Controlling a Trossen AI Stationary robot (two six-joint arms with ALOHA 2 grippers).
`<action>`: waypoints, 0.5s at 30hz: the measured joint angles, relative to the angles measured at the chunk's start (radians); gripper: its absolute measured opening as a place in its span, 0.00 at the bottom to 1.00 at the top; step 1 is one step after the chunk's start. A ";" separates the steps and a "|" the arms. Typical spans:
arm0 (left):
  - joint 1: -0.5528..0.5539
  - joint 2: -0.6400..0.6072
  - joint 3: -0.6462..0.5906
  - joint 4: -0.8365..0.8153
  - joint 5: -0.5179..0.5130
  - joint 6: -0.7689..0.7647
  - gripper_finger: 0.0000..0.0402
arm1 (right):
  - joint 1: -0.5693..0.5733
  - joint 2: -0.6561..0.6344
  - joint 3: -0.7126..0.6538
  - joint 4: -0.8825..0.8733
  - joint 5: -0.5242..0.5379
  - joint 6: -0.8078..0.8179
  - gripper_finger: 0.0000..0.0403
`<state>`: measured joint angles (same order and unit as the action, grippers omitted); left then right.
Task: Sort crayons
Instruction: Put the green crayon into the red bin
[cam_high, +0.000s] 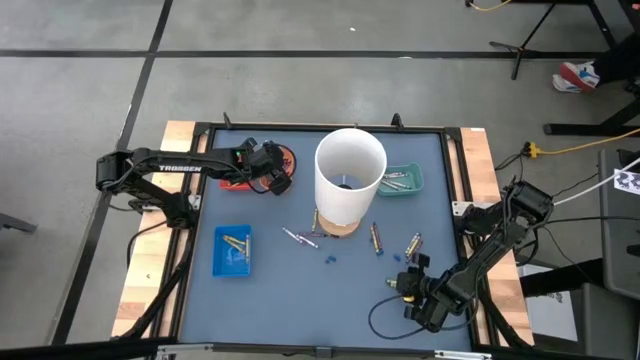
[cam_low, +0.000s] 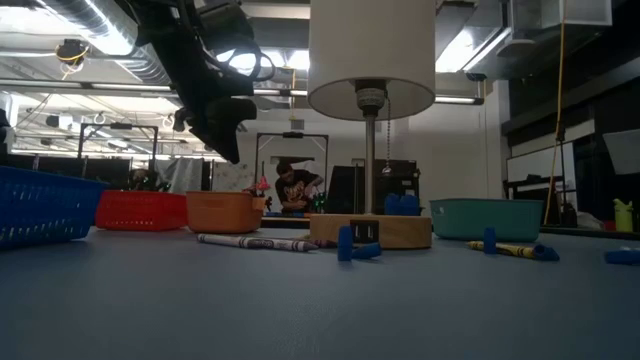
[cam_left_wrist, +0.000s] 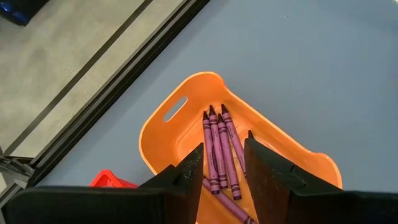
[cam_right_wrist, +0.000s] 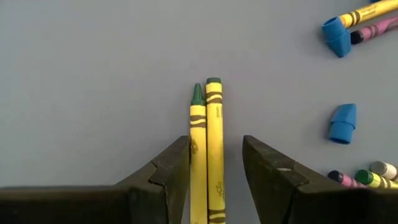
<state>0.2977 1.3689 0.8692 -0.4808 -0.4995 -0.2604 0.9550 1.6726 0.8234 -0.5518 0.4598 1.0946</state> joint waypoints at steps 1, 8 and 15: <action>0.000 0.000 0.000 0.000 0.000 0.000 0.25 | 0.000 0.000 0.000 0.001 0.007 0.000 0.37; 0.000 0.000 0.000 0.000 0.000 0.000 0.25 | 0.000 0.000 0.032 -0.005 0.037 -0.002 0.37; 0.000 0.000 0.000 0.000 0.000 0.000 0.25 | 0.000 0.000 0.044 -0.084 0.047 0.000 0.37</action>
<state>0.2977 1.3689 0.8692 -0.4808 -0.4998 -0.2607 0.9550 1.6730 0.8677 -0.6356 0.5066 1.0945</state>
